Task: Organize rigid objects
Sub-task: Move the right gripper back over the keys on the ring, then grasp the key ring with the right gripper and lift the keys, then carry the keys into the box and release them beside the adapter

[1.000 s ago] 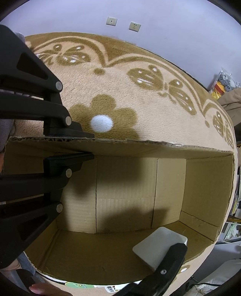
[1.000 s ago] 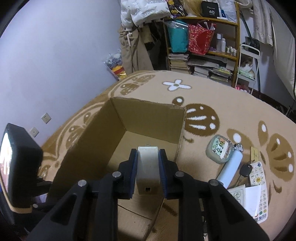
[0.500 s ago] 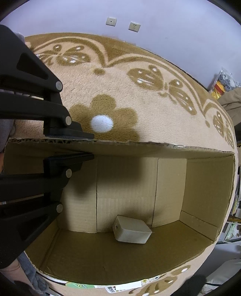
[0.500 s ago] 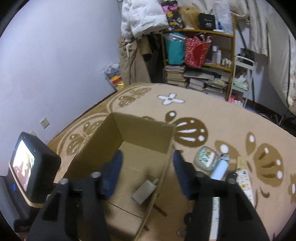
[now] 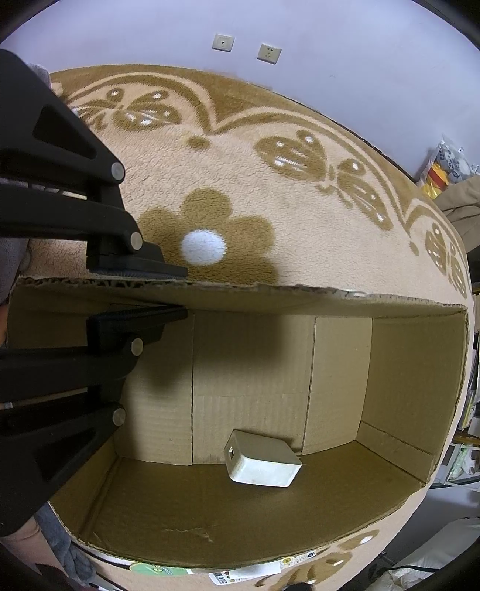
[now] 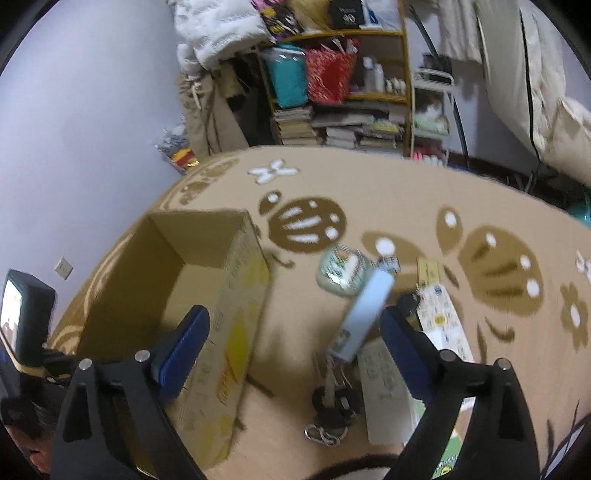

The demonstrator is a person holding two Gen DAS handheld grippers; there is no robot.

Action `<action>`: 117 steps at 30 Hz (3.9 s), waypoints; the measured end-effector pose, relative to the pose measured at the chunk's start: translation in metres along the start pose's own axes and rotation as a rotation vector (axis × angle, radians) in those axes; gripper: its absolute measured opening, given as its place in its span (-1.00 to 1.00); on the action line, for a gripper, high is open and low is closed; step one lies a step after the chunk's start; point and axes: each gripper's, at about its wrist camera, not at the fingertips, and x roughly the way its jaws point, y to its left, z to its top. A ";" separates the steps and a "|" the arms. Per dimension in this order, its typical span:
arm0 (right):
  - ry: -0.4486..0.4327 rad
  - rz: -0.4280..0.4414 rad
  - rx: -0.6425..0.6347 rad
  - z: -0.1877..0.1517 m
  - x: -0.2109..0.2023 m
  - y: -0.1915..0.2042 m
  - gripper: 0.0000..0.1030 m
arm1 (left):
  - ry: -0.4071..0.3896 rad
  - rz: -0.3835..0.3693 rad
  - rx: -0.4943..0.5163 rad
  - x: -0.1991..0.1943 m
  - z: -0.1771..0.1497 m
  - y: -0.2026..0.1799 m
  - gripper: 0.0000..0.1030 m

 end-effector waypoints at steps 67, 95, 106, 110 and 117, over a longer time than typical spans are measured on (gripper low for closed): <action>0.200 0.010 0.100 -0.073 0.059 -0.040 -0.56 | 0.004 -0.026 -0.003 0.001 -0.003 0.002 -0.81; 0.081 0.028 0.128 -0.050 0.031 -0.046 -0.74 | 0.008 -0.027 -0.006 0.001 -0.003 0.003 -0.78; 0.077 0.004 0.106 -0.046 0.031 -0.040 -0.74 | 0.009 -0.026 -0.006 0.001 -0.003 0.002 -0.78; 0.062 0.012 0.104 -0.035 0.027 -0.039 -0.74 | 0.010 -0.026 -0.008 0.001 -0.004 0.002 -0.79; -0.019 0.060 0.085 -0.008 0.003 -0.027 -0.74 | 0.014 -0.024 -0.007 0.002 -0.004 0.001 -0.79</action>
